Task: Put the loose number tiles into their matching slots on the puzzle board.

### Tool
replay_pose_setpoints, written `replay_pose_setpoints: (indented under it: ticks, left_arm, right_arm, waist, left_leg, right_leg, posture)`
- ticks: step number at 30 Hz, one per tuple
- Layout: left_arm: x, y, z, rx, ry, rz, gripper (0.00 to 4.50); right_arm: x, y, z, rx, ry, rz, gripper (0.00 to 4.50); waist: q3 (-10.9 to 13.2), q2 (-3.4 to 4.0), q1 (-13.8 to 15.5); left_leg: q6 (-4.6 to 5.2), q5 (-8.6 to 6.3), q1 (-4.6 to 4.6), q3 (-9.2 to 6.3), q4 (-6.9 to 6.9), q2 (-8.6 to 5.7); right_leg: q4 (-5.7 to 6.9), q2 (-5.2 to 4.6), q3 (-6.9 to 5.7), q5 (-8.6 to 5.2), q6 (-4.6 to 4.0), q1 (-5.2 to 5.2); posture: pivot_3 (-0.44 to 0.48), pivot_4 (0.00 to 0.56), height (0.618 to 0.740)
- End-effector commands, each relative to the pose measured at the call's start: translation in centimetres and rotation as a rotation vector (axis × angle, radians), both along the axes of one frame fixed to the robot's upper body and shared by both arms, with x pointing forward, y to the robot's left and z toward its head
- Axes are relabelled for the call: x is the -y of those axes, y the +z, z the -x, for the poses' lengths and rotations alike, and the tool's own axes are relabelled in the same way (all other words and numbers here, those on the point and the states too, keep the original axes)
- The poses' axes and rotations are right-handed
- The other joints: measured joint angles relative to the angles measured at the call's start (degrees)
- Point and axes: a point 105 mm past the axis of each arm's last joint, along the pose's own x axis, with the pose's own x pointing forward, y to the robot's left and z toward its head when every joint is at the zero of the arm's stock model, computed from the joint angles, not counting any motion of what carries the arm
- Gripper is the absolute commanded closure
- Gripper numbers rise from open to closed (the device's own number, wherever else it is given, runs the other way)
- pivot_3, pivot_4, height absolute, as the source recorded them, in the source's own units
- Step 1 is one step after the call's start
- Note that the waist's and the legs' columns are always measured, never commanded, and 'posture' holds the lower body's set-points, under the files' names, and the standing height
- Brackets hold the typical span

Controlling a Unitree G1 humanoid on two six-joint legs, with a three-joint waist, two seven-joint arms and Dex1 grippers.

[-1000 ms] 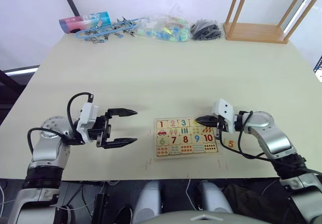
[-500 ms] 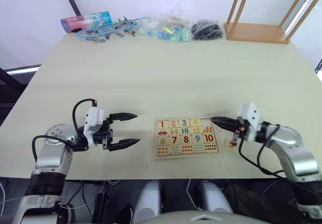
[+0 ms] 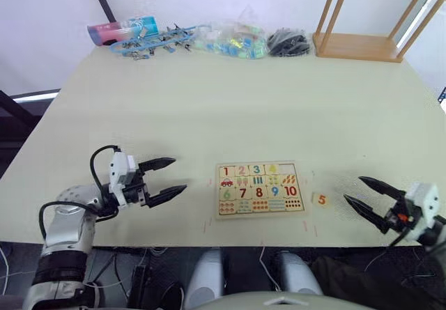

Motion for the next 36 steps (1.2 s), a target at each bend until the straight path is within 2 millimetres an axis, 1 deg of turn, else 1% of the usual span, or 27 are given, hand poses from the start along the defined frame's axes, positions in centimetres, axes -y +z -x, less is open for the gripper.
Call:
replay_pose_setpoints:
  ticks: [1,7,10,12,14,24,36]
  left_arm:
    - [-1.0,0.9,0.5,0.037,-0.001,-0.012,0.0]
    - [-2.0,0.6,1.2,0.017,-0.005,-0.025,0.0]
    - [-2.3,0.6,1.4,0.017,-0.005,-0.023,0.0]
    - [-2.5,0.5,1.6,0.015,-0.006,-0.025,0.0]
    - [-2.6,0.4,1.8,0.012,-0.01,-0.027,0.0]
    - [-2.6,0.5,2.0,0.014,-0.025,-0.029,0.0]
    - [-2.5,0.7,1.9,0.027,-0.041,-0.031,0.0]
  right_arm:
    - [1.8,0.9,1.2,0.038,-0.013,0.018,0.07]
    - [3.4,-0.2,3.2,-0.03,-0.021,0.023,0.07]
    - [4.0,-0.6,3.7,-0.046,-0.027,0.028,0.07]
    - [4.3,-0.9,3.8,-0.052,-0.036,0.025,0.07]
    - [4.5,-1.2,3.9,-0.056,-0.034,0.025,0.07]
    - [5.0,-1.6,3.8,-0.052,-0.026,0.015,0.07]
    - [4.9,-1.5,3.6,-0.041,-0.016,0.007,0.07]
  waist:
    - [0.0,0.0,0.0]
    - [0.0,0.01,0.13]
    - [0.0,0.0,0.11]
    - [0.0,0.01,0.09]
    - [0.0,0.01,0.08]
    - [0.0,0.01,0.13]
    - [0.0,0.01,0.13]
  left_leg:
    - [0.0,-0.01,0.11,0.02,-0.03,0.0]
    - [0.0,-0.01,0.14,0.03,-0.09,0.0]
    - [0.0,-0.01,0.25,0.04,-0.09,0.01]
    - [0.0,-0.02,0.51,0.04,-0.17,0.02]
    - [0.0,-0.02,0.56,0.04,-0.2,0.03]
    - [0.0,-0.02,0.56,0.03,-0.21,0.03]
    - [0.0,-0.02,0.61,0.02,-0.21,0.03]
  right_leg:
    - [0.0,0.0,0.02,-0.01,-0.01,0.08]
    - [0.0,0.0,0.04,-0.01,-0.02,0.09]
    - [-0.01,-0.01,0.04,-0.02,-0.02,0.22]
    - [-0.11,-0.01,0.04,-0.03,-0.04,0.47]
    - [-0.13,-0.01,0.04,-0.12,-0.21,0.51]
    - [-0.13,-0.06,0.03,-0.12,-0.2,0.54]
    - [-0.15,-0.07,0.02,-0.12,-0.2,0.59]
  posture:
    - [0.0,0.15,0.737]
    - [0.0,0.15,0.737]
    - [0.0,0.15,0.737]
    - [0.0,0.15,0.737]
    - [0.0,0.15,0.737]
    - [0.0,0.15,0.737]
    - [0.0,0.15,0.737]
